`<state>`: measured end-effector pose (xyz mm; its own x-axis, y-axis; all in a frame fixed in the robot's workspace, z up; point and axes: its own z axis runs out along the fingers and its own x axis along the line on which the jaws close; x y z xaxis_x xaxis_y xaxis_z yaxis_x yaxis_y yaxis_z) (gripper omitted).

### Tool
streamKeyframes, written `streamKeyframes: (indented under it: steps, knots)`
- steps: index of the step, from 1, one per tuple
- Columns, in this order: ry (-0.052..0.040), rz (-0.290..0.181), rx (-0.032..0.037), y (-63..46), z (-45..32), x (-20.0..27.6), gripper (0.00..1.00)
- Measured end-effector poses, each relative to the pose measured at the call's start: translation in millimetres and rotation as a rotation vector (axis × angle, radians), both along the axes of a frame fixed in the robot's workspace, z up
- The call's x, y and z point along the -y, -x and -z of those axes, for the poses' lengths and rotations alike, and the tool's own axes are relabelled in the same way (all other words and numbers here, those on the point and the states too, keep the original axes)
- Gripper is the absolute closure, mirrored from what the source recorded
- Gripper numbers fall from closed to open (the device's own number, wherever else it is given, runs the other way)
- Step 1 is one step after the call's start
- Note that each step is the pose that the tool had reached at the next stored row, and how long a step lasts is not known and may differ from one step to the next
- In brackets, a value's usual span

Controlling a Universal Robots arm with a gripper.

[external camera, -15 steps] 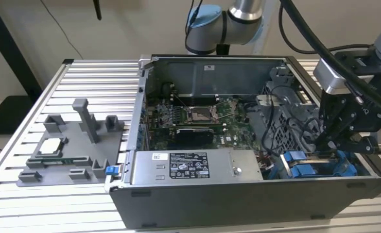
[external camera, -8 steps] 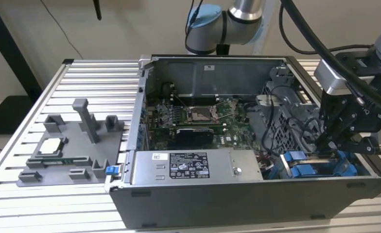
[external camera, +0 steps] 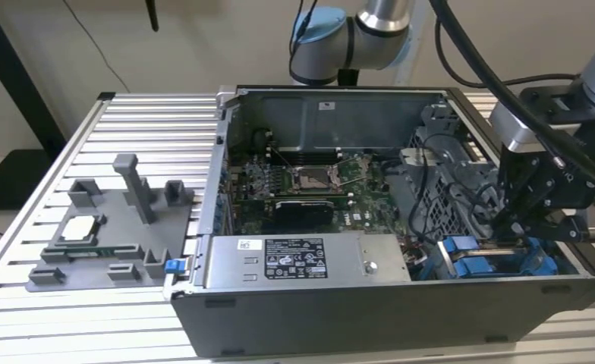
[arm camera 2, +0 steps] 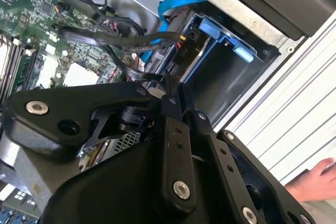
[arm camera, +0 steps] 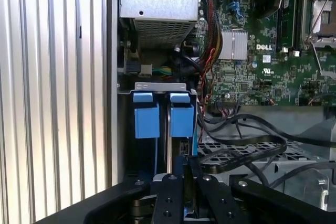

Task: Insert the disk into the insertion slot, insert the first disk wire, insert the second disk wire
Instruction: 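Insert the second disk wire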

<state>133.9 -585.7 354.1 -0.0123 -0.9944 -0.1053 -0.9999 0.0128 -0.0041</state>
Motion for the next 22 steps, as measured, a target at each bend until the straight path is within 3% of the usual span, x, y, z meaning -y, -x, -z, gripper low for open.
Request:
streamKeyframes:
  steps: [10,22]
  knots:
    - [-0.0001,-0.003,0.0005,-3.1,7.7,-3.8,1.0]
    - [0.0,-0.006,0.0027,-4.2,15.2,-4.0,1.0]
